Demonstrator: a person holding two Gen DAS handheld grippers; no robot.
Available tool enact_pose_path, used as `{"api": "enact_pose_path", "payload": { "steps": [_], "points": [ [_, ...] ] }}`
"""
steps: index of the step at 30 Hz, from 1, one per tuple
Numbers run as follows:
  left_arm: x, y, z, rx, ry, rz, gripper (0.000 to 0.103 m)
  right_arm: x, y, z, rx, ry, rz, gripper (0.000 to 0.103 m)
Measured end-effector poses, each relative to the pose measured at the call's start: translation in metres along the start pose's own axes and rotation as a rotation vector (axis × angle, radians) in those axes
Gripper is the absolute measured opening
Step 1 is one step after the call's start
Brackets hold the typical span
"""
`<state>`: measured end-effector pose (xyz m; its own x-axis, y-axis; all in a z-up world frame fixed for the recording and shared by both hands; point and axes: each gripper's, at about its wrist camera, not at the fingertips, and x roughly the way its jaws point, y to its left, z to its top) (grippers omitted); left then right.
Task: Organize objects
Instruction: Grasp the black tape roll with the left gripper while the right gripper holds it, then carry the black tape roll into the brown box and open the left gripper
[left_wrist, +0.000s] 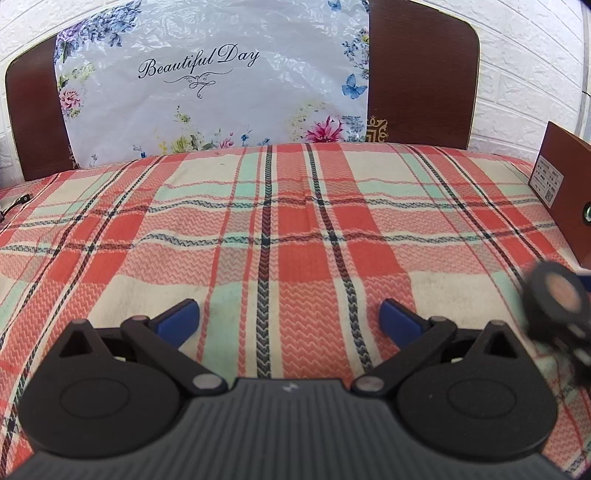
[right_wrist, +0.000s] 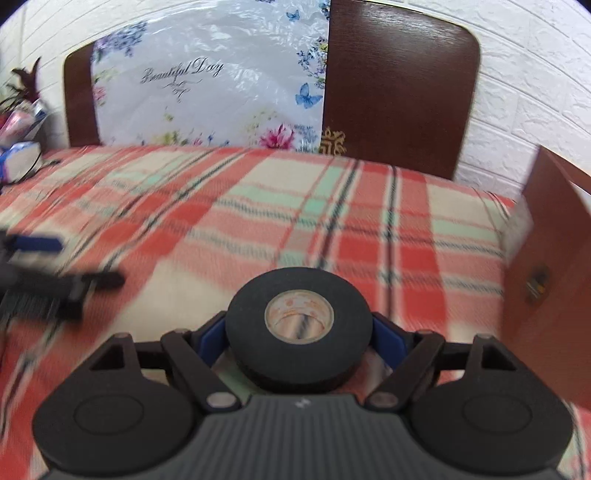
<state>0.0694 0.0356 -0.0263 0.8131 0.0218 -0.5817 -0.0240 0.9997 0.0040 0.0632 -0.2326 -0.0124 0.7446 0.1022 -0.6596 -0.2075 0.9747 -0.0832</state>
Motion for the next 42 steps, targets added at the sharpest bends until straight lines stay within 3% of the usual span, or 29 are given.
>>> {"api": "enact_pose_path", "payload": {
  "steps": [4, 6, 8, 10, 13, 16, 19, 21, 24, 27, 29, 30, 32, 38, 42],
  "points": [
    [-0.006, -0.008, -0.001, 0.025, 0.025, 0.001, 0.103, -0.064, -0.036, -0.053, 0.048, 0.024, -0.079, 0.081],
    [-0.015, -0.022, -0.003, 0.037, 0.046, -0.038, 0.103, -0.094, -0.052, -0.077, 0.098, 0.022, -0.138, 0.081],
    [-0.028, -0.052, -0.007, 0.085, 0.068, -0.133, 0.103, -0.116, -0.063, -0.095, 0.160, 0.015, -0.183, 0.081],
    [-0.041, -0.090, -0.011, 0.143, 0.106, -0.278, 0.102, -0.129, -0.067, -0.105, 0.206, 0.001, -0.202, 0.082],
    [-0.062, -0.145, -0.015, 0.213, 0.163, -0.452, 0.097, -0.136, -0.059, -0.115, 0.199, -0.029, -0.229, 0.085],
    [-0.077, -0.186, -0.014, 0.242, 0.212, -0.567, 0.095, -0.139, -0.056, -0.120, 0.169, -0.060, -0.243, 0.085],
    [-0.081, -0.212, -0.009, 0.231, 0.267, -0.636, 0.091, -0.139, -0.060, -0.124, 0.189, -0.080, -0.224, 0.085],
    [-0.077, -0.226, -0.008, 0.230, 0.302, -0.644, 0.086, -0.141, -0.063, -0.127, 0.192, -0.092, -0.219, 0.085],
    [-0.068, -0.246, -0.013, 0.274, 0.358, -0.598, 0.071, -0.139, -0.064, -0.128, 0.181, -0.106, -0.214, 0.085],
    [-0.073, -0.260, -0.021, 0.361, 0.311, -0.558, 0.068, -0.135, -0.067, -0.126, 0.188, -0.113, -0.199, 0.085],
    [-0.076, -0.264, -0.021, 0.398, 0.292, -0.569, 0.050, -0.134, -0.067, -0.125, 0.183, -0.116, -0.183, 0.081],
    [-0.077, -0.266, -0.019, 0.396, 0.304, -0.595, 0.032, -0.134, -0.066, -0.124, 0.180, -0.123, -0.184, 0.081],
    [-0.082, -0.271, -0.009, 0.396, 0.299, -0.584, 0.033, -0.136, -0.066, -0.123, 0.192, -0.152, -0.186, 0.080],
    [-0.101, -0.294, 0.048, 0.399, 0.131, -0.626, 0.034, -0.159, -0.088, -0.094, 0.192, -0.353, -0.289, 0.080],
    [-0.092, -0.326, 0.088, 0.410, 0.050, -0.631, 0.034, -0.155, -0.118, -0.062, 0.197, -0.431, -0.369, 0.080]
  ]
}}
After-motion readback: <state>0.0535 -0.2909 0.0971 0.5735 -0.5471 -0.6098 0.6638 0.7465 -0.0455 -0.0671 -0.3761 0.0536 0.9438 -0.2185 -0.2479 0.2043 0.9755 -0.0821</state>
